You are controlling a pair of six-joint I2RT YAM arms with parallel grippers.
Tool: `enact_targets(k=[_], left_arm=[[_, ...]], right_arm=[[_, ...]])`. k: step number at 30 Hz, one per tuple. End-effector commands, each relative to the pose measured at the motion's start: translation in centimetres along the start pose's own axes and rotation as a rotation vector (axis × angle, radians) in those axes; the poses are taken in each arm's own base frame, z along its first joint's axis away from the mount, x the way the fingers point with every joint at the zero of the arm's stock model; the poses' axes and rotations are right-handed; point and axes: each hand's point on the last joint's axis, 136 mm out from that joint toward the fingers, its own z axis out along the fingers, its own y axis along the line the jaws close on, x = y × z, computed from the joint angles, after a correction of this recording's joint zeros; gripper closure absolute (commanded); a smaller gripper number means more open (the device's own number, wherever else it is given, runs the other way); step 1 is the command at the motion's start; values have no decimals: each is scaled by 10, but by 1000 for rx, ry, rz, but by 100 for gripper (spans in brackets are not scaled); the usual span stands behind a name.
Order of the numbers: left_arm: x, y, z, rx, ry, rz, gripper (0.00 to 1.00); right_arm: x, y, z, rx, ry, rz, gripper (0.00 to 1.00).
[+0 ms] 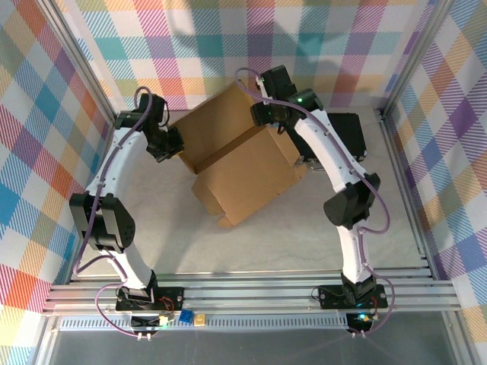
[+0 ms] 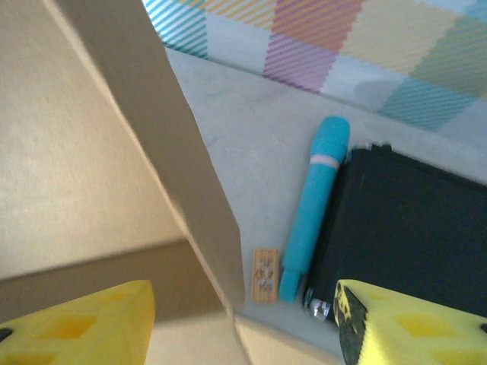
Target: Fold the paper box
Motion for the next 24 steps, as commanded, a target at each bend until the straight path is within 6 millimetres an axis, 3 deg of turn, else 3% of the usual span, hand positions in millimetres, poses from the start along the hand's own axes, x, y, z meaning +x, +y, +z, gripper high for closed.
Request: enact_targets(k=[1, 4, 8, 11, 15, 20, 24], left_arm=[[-6, -1, -6, 36, 0, -73, 100], [-11, 2, -6, 56, 0, -128, 100], [-18, 6, -5, 63, -8, -199, 100], [-23, 11, -8, 65, -32, -257, 100], [-29, 9, -8, 104, -25, -323, 100], [-30, 9, -7, 117, -3, -345, 100], [-31, 9, -7, 133, 11, -369, 100]], right_arm=[[-15, -16, -56, -14, -115, 218, 33], [12, -23, -70, -115, -101, 409, 32], [67, -23, -74, -252, -96, 588, 28], [100, -10, -68, -442, -105, 687, 25], [145, 16, -38, -622, -20, 760, 22], [139, 40, -19, -864, -62, 772, 19], [142, 47, 2, -906, -44, 773, 20]])
